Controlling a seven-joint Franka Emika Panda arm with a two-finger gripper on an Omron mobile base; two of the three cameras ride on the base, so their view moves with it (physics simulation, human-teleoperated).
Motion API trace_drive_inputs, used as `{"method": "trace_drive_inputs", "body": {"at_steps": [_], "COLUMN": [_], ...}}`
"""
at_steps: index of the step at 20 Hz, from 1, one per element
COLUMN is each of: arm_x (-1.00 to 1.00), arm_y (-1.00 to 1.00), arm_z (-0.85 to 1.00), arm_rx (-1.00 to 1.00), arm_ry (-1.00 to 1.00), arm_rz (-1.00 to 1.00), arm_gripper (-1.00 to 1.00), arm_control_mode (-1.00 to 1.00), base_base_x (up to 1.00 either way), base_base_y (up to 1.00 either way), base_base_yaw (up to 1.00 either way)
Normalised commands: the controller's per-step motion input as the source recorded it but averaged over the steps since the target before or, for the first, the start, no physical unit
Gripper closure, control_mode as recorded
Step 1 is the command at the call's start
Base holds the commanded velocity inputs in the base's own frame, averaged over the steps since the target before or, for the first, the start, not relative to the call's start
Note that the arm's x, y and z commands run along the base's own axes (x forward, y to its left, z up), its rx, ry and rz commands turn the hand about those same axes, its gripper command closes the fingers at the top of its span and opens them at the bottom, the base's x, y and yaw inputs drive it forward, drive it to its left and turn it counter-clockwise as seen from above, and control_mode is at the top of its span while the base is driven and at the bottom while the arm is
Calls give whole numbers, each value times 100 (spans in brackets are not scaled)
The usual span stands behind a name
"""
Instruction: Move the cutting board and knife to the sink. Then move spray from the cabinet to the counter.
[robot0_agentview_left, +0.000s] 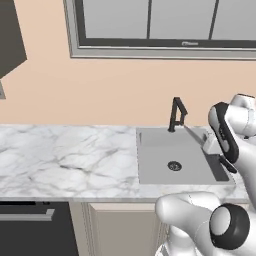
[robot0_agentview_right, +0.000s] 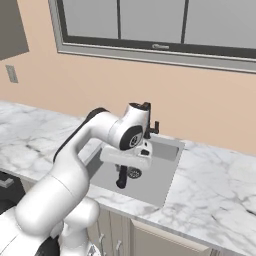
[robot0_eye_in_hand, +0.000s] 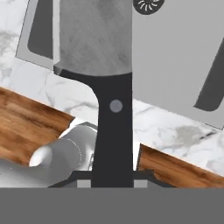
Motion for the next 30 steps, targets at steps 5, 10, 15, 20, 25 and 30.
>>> {"method": "trace_drive_inputs", "body": {"at_steps": [5, 10, 15, 20, 25, 30], "arm_x": [0, 0, 10, 19, 31, 52], "arm_y": [0, 4, 10, 3, 0, 0], "arm_z": [0, -4, -14, -30, -44, -37], "arm_rx": [-6, -7, -8, -6, -1, 0], "arm_ry": [-22, -9, 0, 0, 0, 0], "arm_rz": [26, 20, 10, 8, 7, 6], "arm_gripper": [100, 100, 100, 100, 100, 100], "arm_control_mode": [-100, -100, -100, -100, -100, -100], "base_base_x": [0, 0, 0, 0, 0, 0], "base_base_y": [0, 0, 0, 0, 0, 0], "base_base_yaw": [0, 0, 0, 0, 0, 0]}}
